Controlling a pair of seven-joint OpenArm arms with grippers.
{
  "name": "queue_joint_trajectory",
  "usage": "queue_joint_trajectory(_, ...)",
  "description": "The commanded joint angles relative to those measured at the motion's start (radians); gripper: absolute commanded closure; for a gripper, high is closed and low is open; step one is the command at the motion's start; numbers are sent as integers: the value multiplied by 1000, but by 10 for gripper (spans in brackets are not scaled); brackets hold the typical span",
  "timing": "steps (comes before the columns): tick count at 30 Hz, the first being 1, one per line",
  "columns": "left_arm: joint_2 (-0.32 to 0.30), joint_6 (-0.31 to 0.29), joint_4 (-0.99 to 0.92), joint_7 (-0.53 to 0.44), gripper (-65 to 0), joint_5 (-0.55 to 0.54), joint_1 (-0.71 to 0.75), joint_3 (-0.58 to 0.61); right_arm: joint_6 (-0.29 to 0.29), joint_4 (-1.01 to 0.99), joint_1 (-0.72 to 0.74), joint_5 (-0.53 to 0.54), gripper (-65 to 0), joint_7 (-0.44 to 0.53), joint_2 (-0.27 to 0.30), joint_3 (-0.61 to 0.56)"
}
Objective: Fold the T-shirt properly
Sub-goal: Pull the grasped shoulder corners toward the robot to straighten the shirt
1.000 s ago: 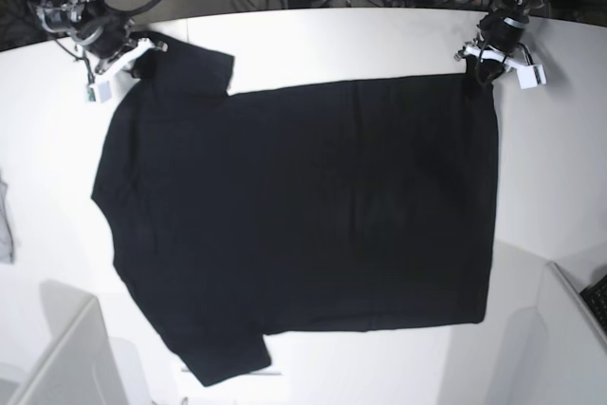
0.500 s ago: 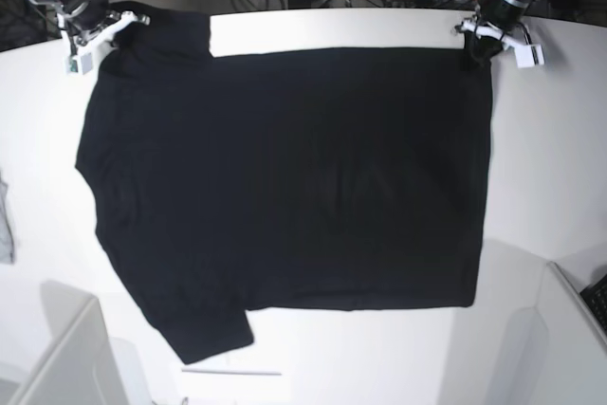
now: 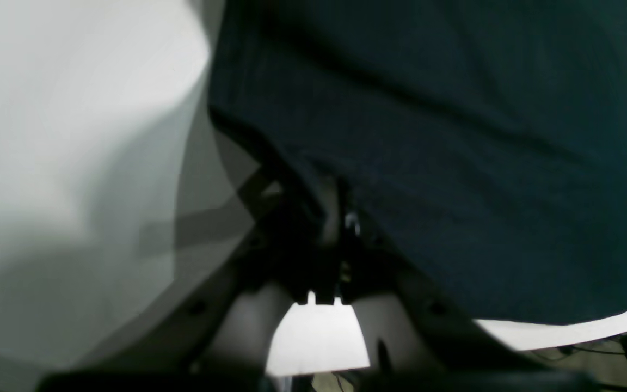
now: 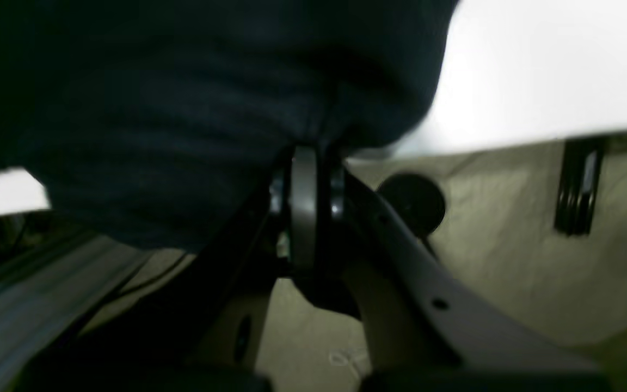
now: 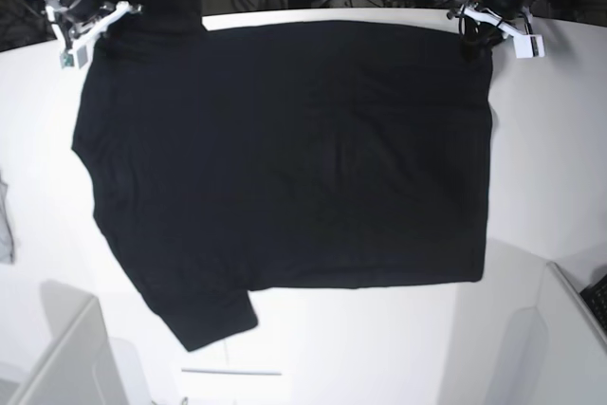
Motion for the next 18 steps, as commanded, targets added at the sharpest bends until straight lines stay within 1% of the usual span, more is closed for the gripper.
queue_joint_trajectory(1,-6,16,30,-19,0,-16,9,-2,1,30,-3,5,0,9,6,0)
queue_joint_trajectory(3,-6,49,50,-19,0,-16,8,3,1,46,2,5,0,9,8,-1)
queue_joint_trajectory(5,-6,71,72,-19,0,-16,1,6,1,62,20,5,0,9,8,-1)
queue_joint_trajectory(8,-6,89,113,-19,0,-16,0,6,1,65,43,5,0,7,14,-3)
queue_joint_trajectory(11,-8,94,150,-19,0,-16,0,6,1,65,62,1,0,7,17,-3)
queue_joint_trajectory(16,-9,145,168,-19,0,-16,-32,6,1,66,108,-2,0,7,18,-4)
queue_joint_trajectory(18,-9,154,168,-17,0,-16,-49,7,1,63,126,-2,0,3,32,-6)
